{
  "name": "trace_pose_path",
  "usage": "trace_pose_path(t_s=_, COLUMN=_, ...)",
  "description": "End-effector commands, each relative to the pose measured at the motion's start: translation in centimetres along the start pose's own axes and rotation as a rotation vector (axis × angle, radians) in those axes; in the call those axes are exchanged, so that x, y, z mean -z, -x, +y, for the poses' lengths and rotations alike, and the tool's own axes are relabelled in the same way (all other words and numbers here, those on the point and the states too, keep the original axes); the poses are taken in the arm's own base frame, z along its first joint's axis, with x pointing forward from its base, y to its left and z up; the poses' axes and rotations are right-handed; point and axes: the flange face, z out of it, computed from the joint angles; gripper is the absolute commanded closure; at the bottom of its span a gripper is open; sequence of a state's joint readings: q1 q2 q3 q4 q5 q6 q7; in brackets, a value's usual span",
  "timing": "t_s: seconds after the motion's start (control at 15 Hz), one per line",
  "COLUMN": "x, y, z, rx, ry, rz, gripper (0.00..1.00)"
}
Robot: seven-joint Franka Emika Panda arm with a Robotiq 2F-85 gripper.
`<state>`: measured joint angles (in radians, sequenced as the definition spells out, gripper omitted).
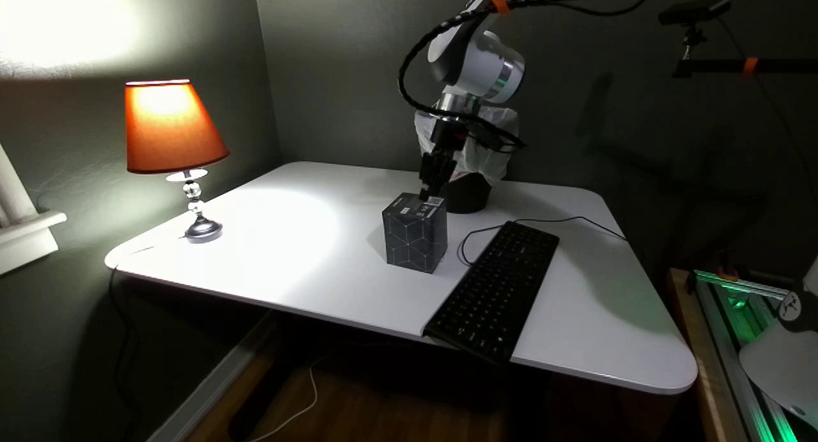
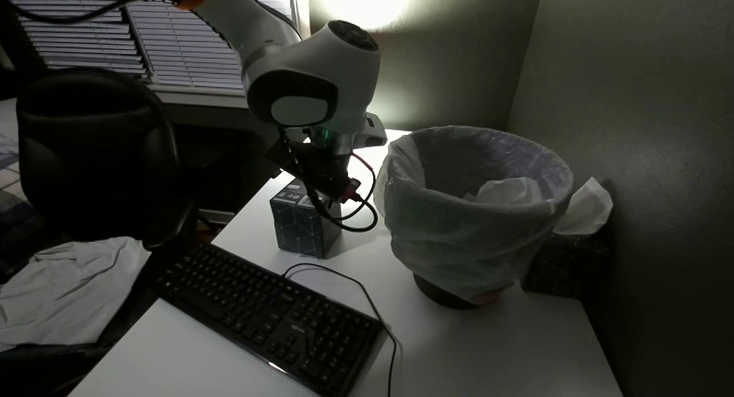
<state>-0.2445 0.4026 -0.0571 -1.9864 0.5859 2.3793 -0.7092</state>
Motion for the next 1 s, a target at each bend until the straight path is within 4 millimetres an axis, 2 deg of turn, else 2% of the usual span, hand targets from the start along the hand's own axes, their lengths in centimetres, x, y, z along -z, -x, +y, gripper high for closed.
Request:
trace_pose_path(t_s=0.0, x=-0.6, y=-0.6, z=0.4, rx=-0.019, ry=0.005, rz=0.008, gripper=0.79)
trace_pose_path(t_s=0.13, x=-0.4, y=-0.8, z=0.4, rx=-0.021, ry=0.010, rz=0.017, gripper=0.94)
trace_pose_path(t_s=0.27, x=-0.2, y=-1.1, z=0.5, rx=-0.025, ry=0.016, rz=0.027, gripper=1.00)
trace_pose_path(t_s=0.73, x=-0.1, y=-1.5, z=0.3, rx=-0.036, ry=0.030, rz=0.032, gripper=1.00)
trace_pose_path(t_s=0.93, x=0.3, y=-1.4, z=-0.9, rx=-0.010, ry=0.050, rz=0.034, gripper=1.00)
